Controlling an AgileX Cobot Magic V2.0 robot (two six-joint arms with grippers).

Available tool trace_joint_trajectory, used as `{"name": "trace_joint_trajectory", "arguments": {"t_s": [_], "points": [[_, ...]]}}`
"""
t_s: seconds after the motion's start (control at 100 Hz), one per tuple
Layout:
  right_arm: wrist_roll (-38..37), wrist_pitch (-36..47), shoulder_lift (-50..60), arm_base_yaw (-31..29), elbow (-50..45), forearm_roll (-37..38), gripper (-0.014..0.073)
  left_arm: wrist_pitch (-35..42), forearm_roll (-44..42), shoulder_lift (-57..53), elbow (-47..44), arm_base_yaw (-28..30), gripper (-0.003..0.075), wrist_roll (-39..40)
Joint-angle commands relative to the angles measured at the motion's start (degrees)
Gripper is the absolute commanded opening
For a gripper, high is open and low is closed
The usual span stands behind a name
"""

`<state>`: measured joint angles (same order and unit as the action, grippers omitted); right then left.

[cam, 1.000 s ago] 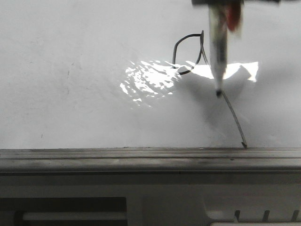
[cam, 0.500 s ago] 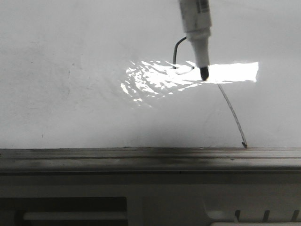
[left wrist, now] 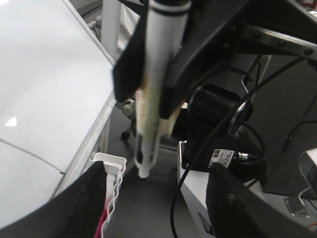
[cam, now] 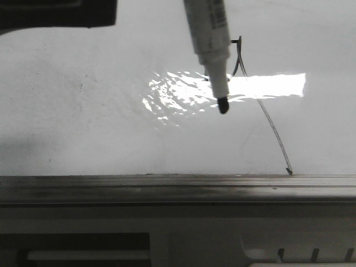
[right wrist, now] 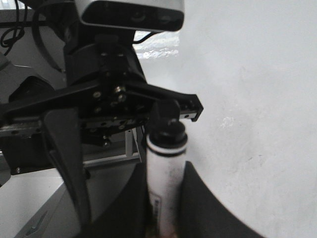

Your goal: Write number 9 on whiteboard

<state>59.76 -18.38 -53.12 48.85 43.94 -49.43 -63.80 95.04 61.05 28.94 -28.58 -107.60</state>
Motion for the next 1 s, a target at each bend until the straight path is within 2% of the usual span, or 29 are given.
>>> {"name": "trace_joint_trajectory", "arguments": {"t_s": [0.0, 0.2, 0.45, 0.63, 0.84, 0.99], "points": [[0.7, 4.2, -0.5, 0.0, 2.1, -0.8, -0.0069, -2.1, 4.7, 1.4, 1.7, -2.2, 0.041, -1.1], [0.7, 6.1, -3.2, 0.8, 2.1, -0.9, -0.0069, -2.7, 8.8, 3.8, 1.7, -3.1, 0.041, -2.0], [0.7, 13.6, -6.4, 6.3, 2.1, -1.2, -0.0071, -2.2, 8.8, 4.3, 1.7, -3.1, 0.0409, -2.3], [0.7, 17.2, -6.5, 6.8, 2.1, -1.2, -0.0071, -2.2, 8.5, 4.3, 1.7, -3.1, 0.0382, -2.3], [0.7, 17.2, -6.5, 6.8, 2.1, -1.2, -0.0071, -2.1, 7.0, 4.3, 1.7, -3.1, 0.0259, -2.3], [0.7, 17.1, -6.5, 6.8, 2.1, -1.2, -0.0071, -1.1, 5.4, 4.3, 1.7, -3.1, 0.007, -1.8]]}}
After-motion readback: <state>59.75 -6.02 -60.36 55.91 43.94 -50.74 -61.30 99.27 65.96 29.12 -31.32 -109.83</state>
